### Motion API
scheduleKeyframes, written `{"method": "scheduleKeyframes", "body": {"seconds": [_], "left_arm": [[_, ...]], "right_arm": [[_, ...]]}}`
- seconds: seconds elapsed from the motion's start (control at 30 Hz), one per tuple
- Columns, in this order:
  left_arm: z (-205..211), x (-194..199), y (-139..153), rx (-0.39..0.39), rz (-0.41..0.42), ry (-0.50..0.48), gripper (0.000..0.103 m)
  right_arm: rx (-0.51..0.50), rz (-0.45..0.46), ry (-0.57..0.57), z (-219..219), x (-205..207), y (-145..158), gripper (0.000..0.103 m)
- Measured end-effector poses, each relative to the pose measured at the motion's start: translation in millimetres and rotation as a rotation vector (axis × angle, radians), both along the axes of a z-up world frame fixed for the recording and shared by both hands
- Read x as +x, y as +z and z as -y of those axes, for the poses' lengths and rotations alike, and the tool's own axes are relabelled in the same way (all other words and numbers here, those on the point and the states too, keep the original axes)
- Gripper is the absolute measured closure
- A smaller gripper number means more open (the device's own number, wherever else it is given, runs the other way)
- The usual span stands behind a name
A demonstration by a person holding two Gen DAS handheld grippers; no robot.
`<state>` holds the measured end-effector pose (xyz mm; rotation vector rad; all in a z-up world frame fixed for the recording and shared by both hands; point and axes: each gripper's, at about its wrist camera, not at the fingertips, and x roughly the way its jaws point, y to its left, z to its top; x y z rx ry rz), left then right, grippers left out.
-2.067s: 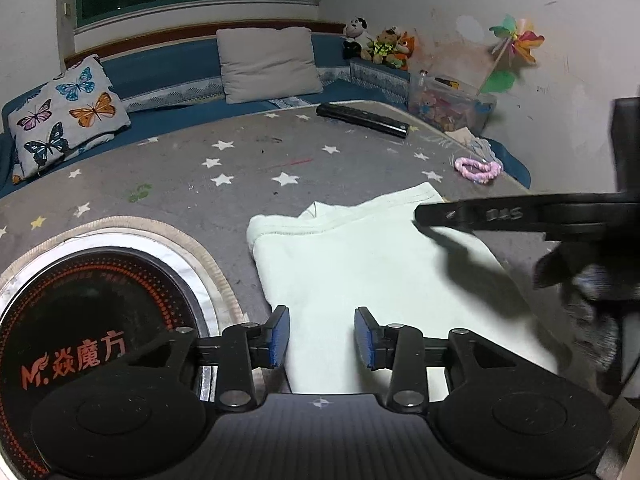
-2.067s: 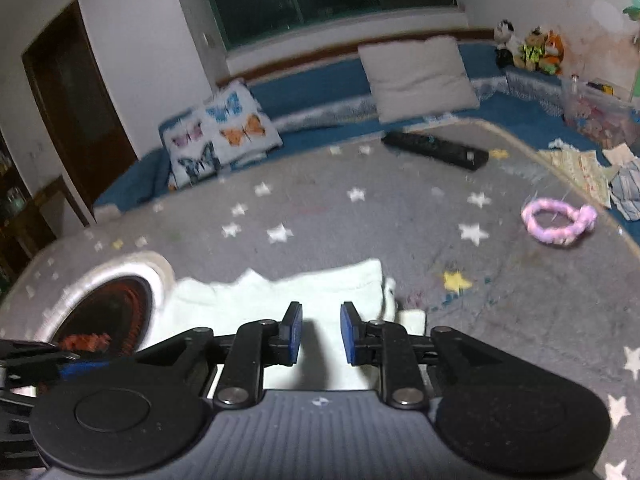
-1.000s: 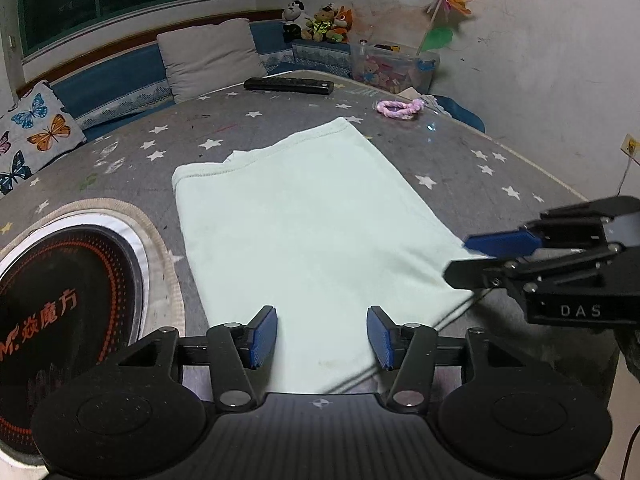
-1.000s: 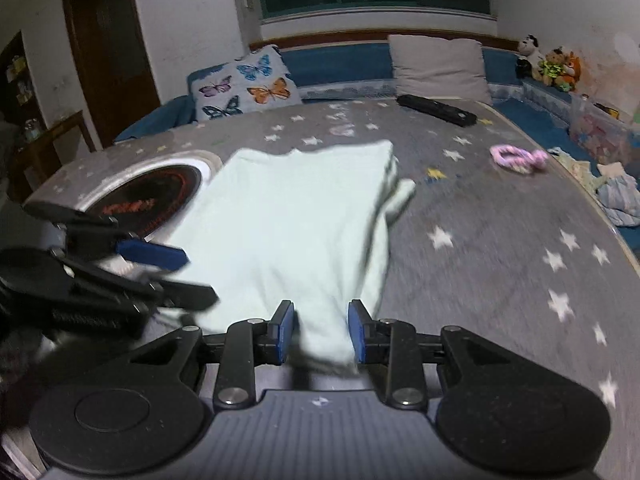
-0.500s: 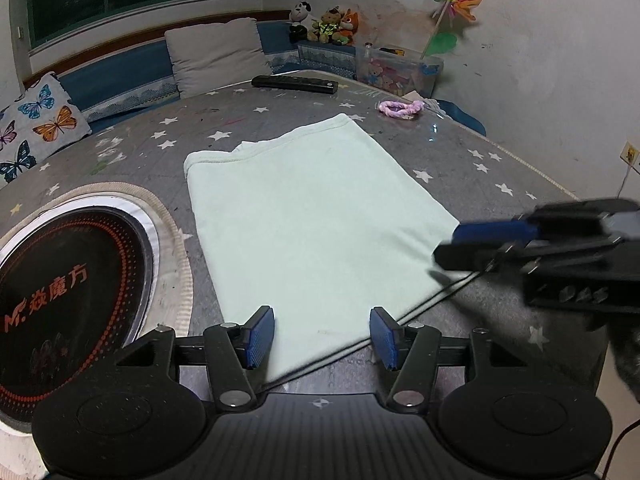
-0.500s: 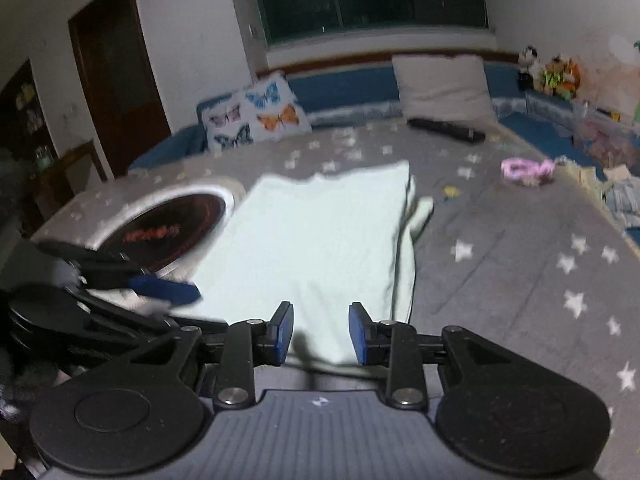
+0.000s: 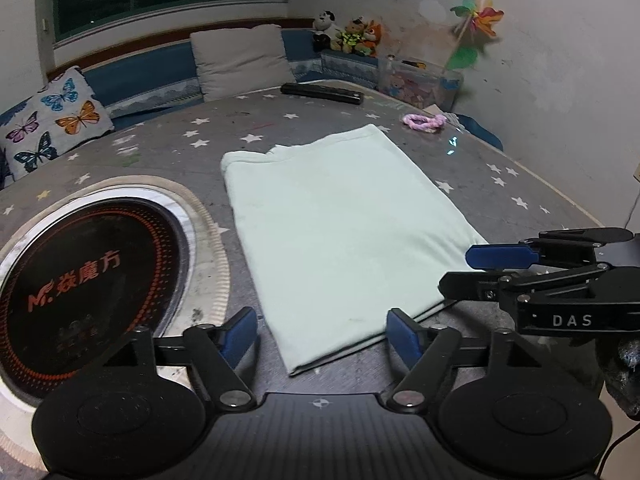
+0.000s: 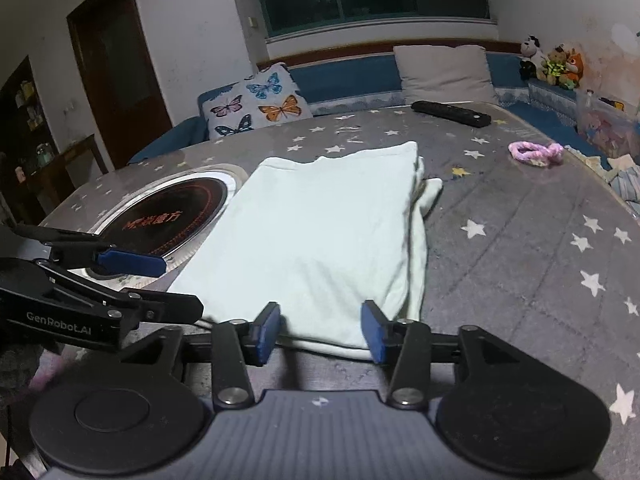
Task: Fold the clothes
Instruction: 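Open both grippers and release the folded shirt onto the bed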
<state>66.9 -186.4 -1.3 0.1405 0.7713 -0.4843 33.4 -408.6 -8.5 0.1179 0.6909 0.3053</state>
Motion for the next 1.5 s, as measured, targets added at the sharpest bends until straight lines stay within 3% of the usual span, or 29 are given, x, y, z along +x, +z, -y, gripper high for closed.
{"method": "scheduleKeyframes", "body": {"seconds": [0.37, 0.5, 0.8, 1.07, 1.5], "left_arm": [[-16.6, -9.5, 11.6, -0.021, 0.047, 0.038, 0.000], [-19.4, -10.8, 15.1, -0.031, 0.056, 0.042, 0.000], [-22.6, -11.7, 23.4, -0.090, 0.095, 0.039, 0.000], [-20.2, -11.5, 26.4, -0.091, 0.103, 0.037, 0.000], [-13.0, -21.0, 32.6, -0.075, 0.123, 0.021, 0.000]], "right_arm": [[-0.001, -0.001, 0.009, -8.8, 0.3, 1.3, 0.037], [-0.011, 0.005, 0.016, -12.3, 0.5, 2.5, 0.027], [-0.023, 0.031, 0.021, -13.0, -3.1, 9.6, 0.018], [-0.038, 0.067, 0.004, -10.9, -8.8, 18.2, 0.006], [-0.009, 0.155, -0.032, 0.0, -29.6, 34.8, 0.000]]}}
